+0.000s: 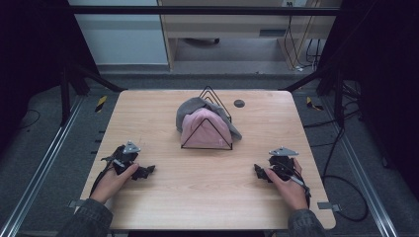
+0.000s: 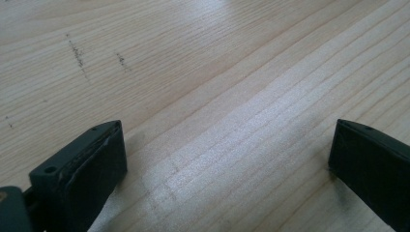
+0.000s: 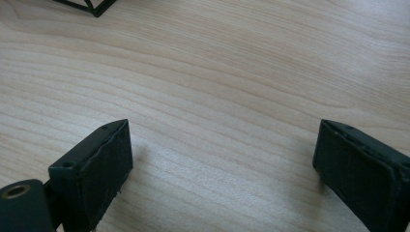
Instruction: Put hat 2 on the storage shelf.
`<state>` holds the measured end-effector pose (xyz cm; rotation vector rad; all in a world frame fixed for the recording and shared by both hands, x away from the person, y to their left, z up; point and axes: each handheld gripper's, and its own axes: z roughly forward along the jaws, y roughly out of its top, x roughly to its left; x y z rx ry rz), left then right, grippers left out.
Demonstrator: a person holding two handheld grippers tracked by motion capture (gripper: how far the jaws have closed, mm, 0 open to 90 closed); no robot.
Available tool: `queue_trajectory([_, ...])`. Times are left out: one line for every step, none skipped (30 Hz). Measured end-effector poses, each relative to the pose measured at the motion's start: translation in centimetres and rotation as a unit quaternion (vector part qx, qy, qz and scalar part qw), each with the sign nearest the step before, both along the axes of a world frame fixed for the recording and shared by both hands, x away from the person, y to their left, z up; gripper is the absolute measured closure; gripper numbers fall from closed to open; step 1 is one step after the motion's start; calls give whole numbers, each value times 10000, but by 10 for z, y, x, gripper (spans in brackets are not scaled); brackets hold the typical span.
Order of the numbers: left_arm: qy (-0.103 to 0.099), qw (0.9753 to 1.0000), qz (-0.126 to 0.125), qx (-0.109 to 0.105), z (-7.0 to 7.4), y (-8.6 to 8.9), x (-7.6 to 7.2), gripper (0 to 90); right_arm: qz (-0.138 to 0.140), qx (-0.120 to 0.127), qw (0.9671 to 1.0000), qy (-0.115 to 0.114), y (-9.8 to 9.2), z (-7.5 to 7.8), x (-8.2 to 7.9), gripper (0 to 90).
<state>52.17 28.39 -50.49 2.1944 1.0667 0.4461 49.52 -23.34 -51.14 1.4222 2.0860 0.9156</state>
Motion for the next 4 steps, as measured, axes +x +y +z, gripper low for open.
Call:
queue_trajectory([3,10000,-3,2,0,0,0,0,0,4,10000,7,1,0,-1,71])
queue_trajectory([11,10000,-6,14,0,0,0,0,1,-2,10000,7,2,0,-1,71])
queue_trajectory([22,10000,-20,20,0,0,0,0,19,6,10000,-2,2,0,-1,70])
queue_trajectory([22,10000,-20,20,0,0,0,0,14,23,10000,20,3,0,-1,69])
